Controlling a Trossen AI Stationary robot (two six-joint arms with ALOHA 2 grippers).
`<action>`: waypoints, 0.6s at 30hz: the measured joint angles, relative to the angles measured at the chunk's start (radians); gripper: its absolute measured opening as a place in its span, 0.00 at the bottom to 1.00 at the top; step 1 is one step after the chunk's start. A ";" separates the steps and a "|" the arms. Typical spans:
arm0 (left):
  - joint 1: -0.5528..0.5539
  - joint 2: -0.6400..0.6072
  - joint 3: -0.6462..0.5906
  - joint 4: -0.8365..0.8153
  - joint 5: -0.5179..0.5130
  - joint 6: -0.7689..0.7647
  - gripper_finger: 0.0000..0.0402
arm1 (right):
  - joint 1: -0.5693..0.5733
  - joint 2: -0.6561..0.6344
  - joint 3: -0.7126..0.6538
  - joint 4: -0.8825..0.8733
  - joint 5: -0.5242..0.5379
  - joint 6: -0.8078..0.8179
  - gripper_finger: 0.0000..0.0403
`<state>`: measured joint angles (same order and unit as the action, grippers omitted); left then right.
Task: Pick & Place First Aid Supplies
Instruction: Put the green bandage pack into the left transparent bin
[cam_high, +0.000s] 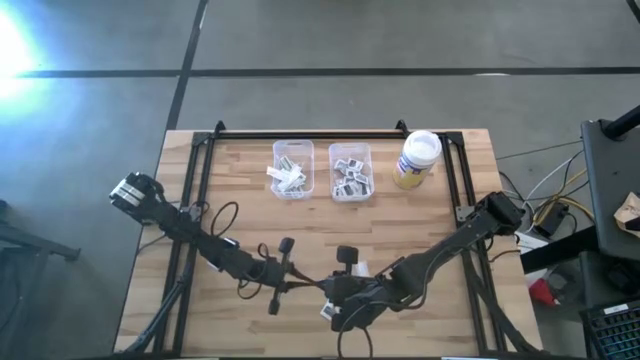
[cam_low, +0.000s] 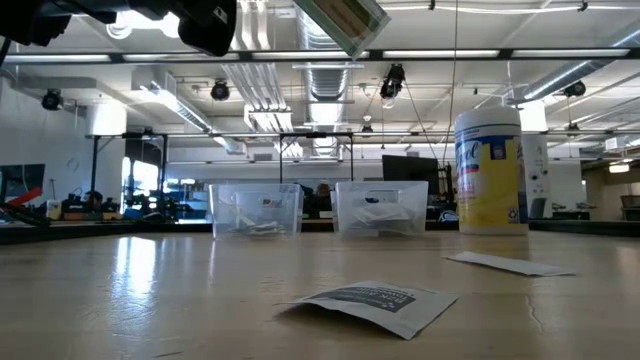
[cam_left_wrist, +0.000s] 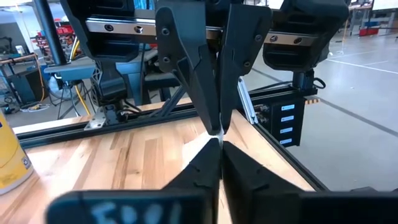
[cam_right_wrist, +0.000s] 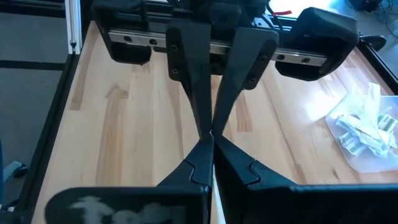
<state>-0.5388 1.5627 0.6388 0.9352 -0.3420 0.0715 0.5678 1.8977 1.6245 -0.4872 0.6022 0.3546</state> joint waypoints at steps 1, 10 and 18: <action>0.000 0.000 0.000 0.000 0.000 0.000 0.04 | 0.000 0.000 0.000 0.000 0.000 0.000 0.02; 0.000 0.000 0.000 0.000 0.000 0.000 0.00 | -0.005 0.000 0.003 -0.003 0.000 0.004 0.02; 0.000 0.000 0.000 -0.002 -0.006 0.000 0.00 | -0.017 0.000 0.004 -0.070 -0.010 0.057 0.13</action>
<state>-0.5388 1.5627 0.6388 0.9327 -0.3478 0.0710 0.5507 1.8973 1.6287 -0.5575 0.5917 0.4114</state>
